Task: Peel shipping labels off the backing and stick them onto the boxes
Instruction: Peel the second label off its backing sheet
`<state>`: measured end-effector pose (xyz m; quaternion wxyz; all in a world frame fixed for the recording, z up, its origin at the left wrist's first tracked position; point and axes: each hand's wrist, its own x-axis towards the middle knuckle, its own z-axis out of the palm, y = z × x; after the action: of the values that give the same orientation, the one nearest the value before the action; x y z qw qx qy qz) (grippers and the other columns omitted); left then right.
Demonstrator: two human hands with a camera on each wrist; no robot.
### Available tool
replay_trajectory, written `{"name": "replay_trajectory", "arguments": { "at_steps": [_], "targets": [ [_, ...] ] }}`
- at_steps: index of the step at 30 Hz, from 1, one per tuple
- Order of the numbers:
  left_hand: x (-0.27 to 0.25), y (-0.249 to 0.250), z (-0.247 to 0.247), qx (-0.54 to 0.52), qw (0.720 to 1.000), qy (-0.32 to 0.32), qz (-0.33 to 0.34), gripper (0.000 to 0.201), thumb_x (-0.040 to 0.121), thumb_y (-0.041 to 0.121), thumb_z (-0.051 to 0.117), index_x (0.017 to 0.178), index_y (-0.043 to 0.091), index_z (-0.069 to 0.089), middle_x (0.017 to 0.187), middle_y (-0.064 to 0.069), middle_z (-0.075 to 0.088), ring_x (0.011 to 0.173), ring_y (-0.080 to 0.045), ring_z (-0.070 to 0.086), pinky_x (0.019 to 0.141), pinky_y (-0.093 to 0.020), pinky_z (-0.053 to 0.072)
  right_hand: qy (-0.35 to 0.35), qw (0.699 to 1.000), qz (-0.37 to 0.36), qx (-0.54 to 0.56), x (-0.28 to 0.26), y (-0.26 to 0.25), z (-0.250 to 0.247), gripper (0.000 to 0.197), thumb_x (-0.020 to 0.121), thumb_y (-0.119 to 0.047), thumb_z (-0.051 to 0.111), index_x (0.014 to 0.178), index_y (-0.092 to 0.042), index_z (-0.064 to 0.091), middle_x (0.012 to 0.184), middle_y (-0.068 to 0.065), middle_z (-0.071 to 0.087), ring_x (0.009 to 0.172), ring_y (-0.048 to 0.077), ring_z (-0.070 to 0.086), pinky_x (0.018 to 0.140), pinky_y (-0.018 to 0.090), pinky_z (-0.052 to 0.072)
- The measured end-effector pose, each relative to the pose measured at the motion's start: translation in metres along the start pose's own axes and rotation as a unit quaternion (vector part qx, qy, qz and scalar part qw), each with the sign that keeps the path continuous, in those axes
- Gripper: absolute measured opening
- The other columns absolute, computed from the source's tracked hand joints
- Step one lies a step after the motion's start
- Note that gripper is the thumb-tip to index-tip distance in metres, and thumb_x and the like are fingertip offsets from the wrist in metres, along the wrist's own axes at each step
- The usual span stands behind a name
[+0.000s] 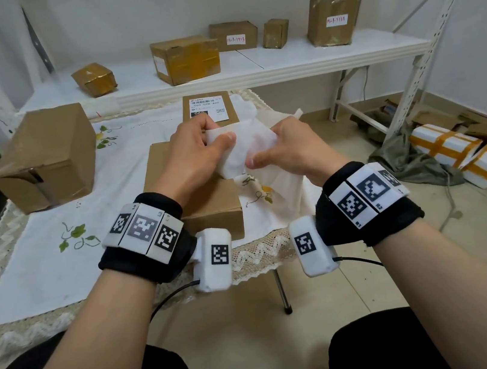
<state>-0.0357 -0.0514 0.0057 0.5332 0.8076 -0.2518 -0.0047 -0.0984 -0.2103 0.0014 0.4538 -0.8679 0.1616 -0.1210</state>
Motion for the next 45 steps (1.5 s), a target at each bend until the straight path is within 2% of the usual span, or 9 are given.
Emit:
{"name": "replay_trajectory", "arguments": {
  "at_steps": [5, 9, 18, 22, 27, 31, 33, 37, 45],
  "targets": [
    [-0.0002, -0.0008, -0.0016, -0.020, 1.000, -0.009, -0.005, 0.024, 0.096, 0.028, 0.069, 0.079, 0.021, 0.052, 0.096, -0.015, 0.072, 0.094, -0.036, 0.068, 0.077, -0.049, 0.055, 0.016, 0.999, -0.006, -0.035, -0.0028, -0.0041, -0.0018, 0.016, 0.081, -0.012, 0.085, 0.092, -0.013, 0.073, 0.104, 0.013, 0.075, 0.097, 0.028, 0.071, 0.074, 0.028, 0.052],
    [-0.0002, -0.0022, -0.0015, -0.025, 1.000, -0.017, 0.000, 0.024, 0.098, 0.027, 0.066, 0.080, 0.021, 0.051, 0.086, -0.003, 0.068, 0.077, -0.017, 0.063, 0.059, -0.025, 0.045, 0.028, 0.998, -0.008, -0.058, -0.0036, -0.0054, -0.0028, 0.015, 0.083, -0.013, 0.083, 0.094, -0.009, 0.075, 0.104, 0.015, 0.075, 0.097, 0.030, 0.071, 0.077, 0.031, 0.054],
    [-0.0024, 0.0011, -0.0017, -0.004, 1.000, -0.017, 0.011, 0.021, 0.099, 0.031, 0.065, 0.087, 0.018, 0.053, 0.100, -0.018, 0.071, 0.097, -0.034, 0.068, 0.078, -0.043, 0.054, 0.064, 0.992, -0.022, -0.109, -0.0042, -0.0052, -0.0033, 0.016, 0.083, -0.009, 0.075, 0.093, 0.002, 0.075, 0.100, 0.019, 0.073, 0.096, 0.034, 0.068, 0.082, 0.045, 0.058],
    [-0.0035, 0.0022, -0.0016, 0.026, 0.999, -0.022, 0.021, 0.019, 0.101, 0.032, 0.062, 0.095, 0.015, 0.054, 0.106, -0.013, 0.070, 0.091, -0.022, 0.061, 0.070, -0.031, 0.047, 0.051, 0.988, -0.031, -0.139, -0.0042, -0.0042, -0.0031, 0.024, 0.076, -0.015, 0.086, 0.093, -0.001, 0.077, 0.096, 0.016, 0.074, 0.094, 0.028, 0.067, 0.078, 0.039, 0.054],
    [-0.0031, 0.0019, -0.0031, 0.019, 0.999, -0.032, 0.015, 0.018, 0.102, 0.032, 0.059, 0.094, 0.017, 0.052, 0.111, -0.011, 0.069, 0.094, -0.022, 0.062, 0.074, -0.031, 0.050, 0.048, 0.989, -0.038, -0.138, -0.0032, -0.0030, -0.0035, 0.024, 0.077, -0.023, 0.088, 0.091, -0.006, 0.078, 0.084, 0.008, 0.069, 0.082, 0.023, 0.063, 0.068, 0.034, 0.047],
    [-0.0035, 0.0020, -0.0040, 0.032, 0.998, -0.043, 0.018, 0.019, 0.103, 0.032, 0.057, 0.098, 0.014, 0.053, 0.113, -0.012, 0.068, 0.096, -0.025, 0.062, 0.072, -0.028, 0.047, 0.050, 0.985, -0.035, -0.159, 0.0003, -0.0008, -0.0027, 0.020, 0.079, -0.022, 0.085, 0.092, -0.010, 0.076, 0.092, 0.011, 0.072, 0.087, 0.029, 0.067, 0.076, 0.038, 0.054],
    [-0.0029, 0.0017, -0.0038, 0.043, 0.998, -0.046, 0.025, 0.024, 0.104, 0.032, 0.056, 0.104, 0.009, 0.054, 0.113, -0.013, 0.067, 0.088, -0.017, 0.057, 0.067, -0.024, 0.043, 0.059, 0.980, -0.043, -0.183, -0.0007, -0.0024, -0.0019, 0.007, 0.082, -0.014, 0.079, 0.085, -0.011, 0.073, 0.089, 0.011, 0.070, 0.089, 0.033, 0.066, 0.075, 0.040, 0.054],
    [-0.0022, 0.0026, -0.0028, 0.047, 0.997, -0.058, 0.027, 0.022, 0.105, 0.032, 0.054, 0.104, 0.010, 0.053, 0.112, -0.011, 0.066, 0.084, -0.011, 0.054, 0.065, -0.021, 0.043, 0.085, 0.973, -0.047, -0.208, -0.0018, -0.0017, -0.0017, 0.037, 0.085, -0.001, 0.064, 0.060, -0.027, 0.053, 0.082, 0.010, 0.063, 0.088, 0.035, 0.063, 0.065, 0.034, 0.043],
    [-0.0012, 0.0018, -0.0028, 0.037, 0.996, -0.076, 0.027, 0.019, 0.104, 0.031, 0.054, 0.100, 0.013, 0.051, 0.109, -0.013, 0.065, 0.090, -0.016, 0.056, 0.069, -0.026, 0.044, 0.083, 0.964, -0.037, -0.249, -0.0039, -0.0010, -0.0010, 0.022, 0.087, 0.002, 0.051, 0.093, -0.013, 0.066, 0.094, 0.011, 0.056, 0.097, 0.041, 0.058, 0.071, 0.035, 0.037]
  ]
}}
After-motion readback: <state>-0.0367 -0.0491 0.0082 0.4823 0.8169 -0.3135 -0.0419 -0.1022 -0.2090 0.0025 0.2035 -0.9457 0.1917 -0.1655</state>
